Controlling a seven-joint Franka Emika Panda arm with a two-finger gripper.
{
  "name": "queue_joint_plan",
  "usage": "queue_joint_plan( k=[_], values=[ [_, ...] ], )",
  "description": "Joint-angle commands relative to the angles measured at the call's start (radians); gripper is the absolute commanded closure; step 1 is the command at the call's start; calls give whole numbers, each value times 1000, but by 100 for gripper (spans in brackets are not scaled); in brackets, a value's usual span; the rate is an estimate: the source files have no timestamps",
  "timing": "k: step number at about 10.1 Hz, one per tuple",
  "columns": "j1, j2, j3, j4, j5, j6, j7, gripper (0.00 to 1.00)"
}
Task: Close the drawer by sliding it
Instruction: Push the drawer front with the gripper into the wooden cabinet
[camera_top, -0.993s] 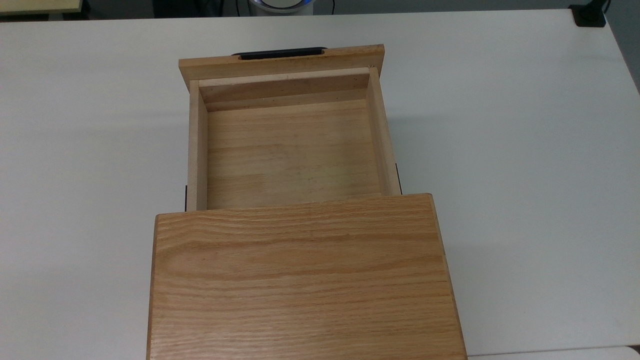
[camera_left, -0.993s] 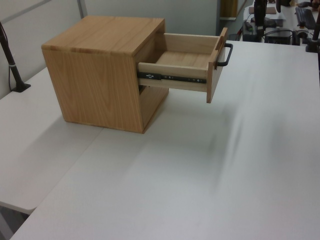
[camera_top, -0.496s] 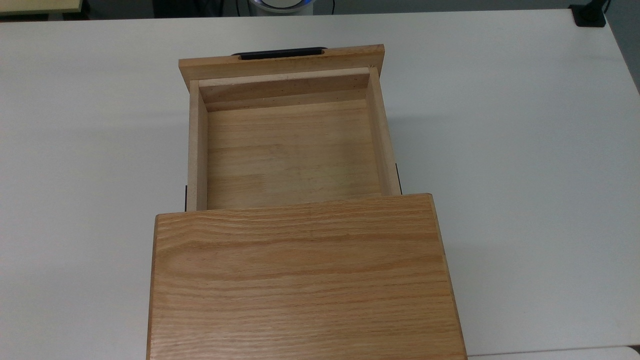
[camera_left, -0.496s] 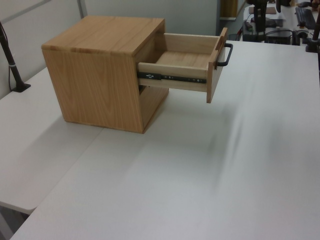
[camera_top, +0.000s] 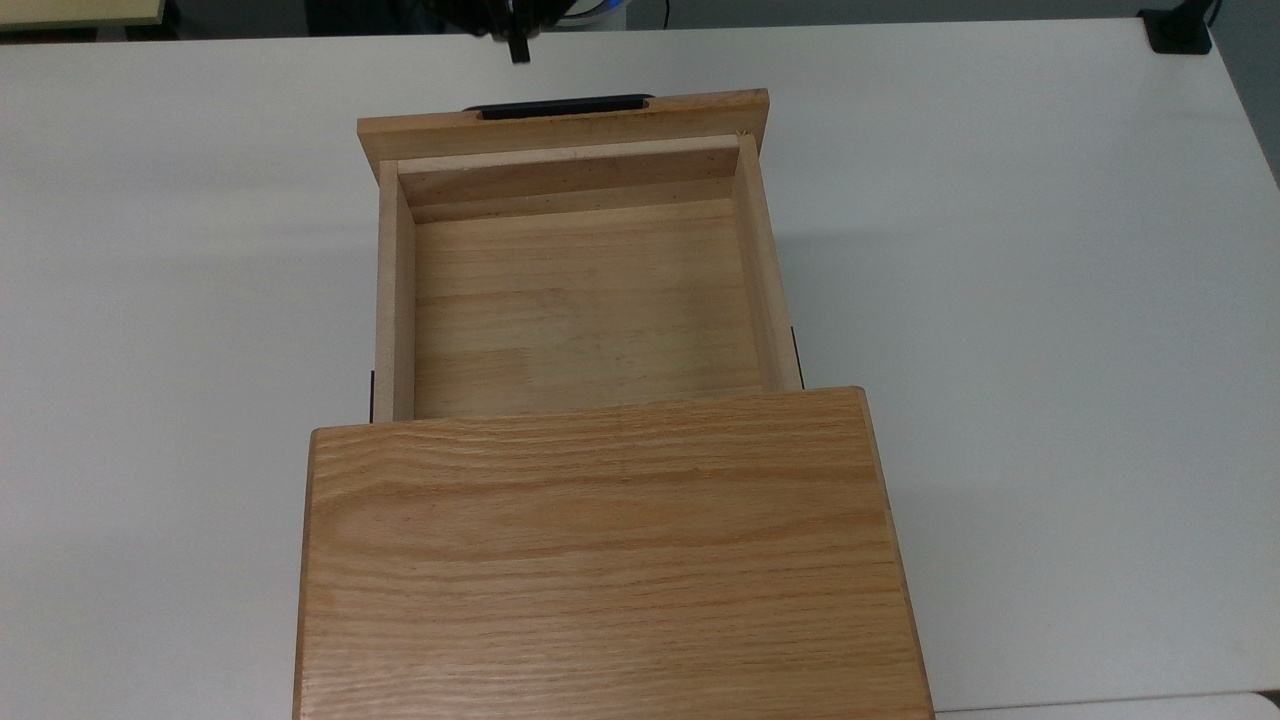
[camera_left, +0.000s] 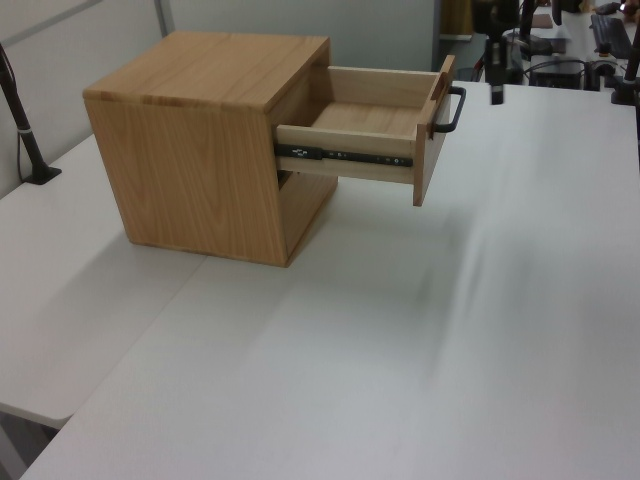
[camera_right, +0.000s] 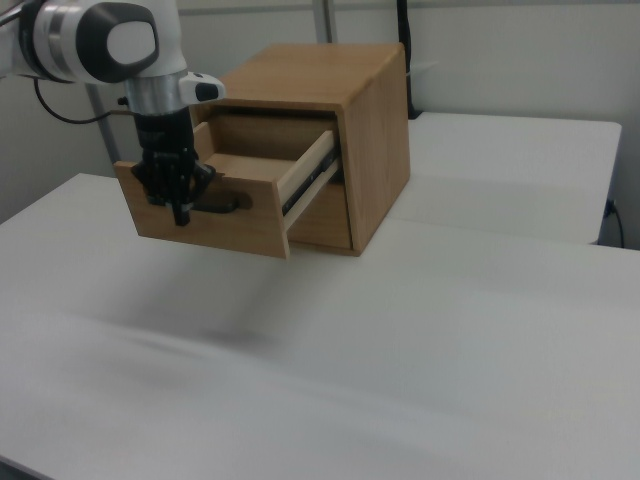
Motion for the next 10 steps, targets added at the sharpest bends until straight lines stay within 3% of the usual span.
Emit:
queue_joint_plan(
  k=[1, 3, 6, 9, 10],
  values=[
    [32, 76, 0, 26, 19, 150, -9, 100],
    [37, 153, -2, 93, 43, 241, 12, 100],
    [39, 227, -6, 124, 47, 517, 77, 100],
    [72, 428, -11, 315, 37, 652, 175, 100],
    [85, 459, -29, 339, 37, 722, 198, 100]
  ],
)
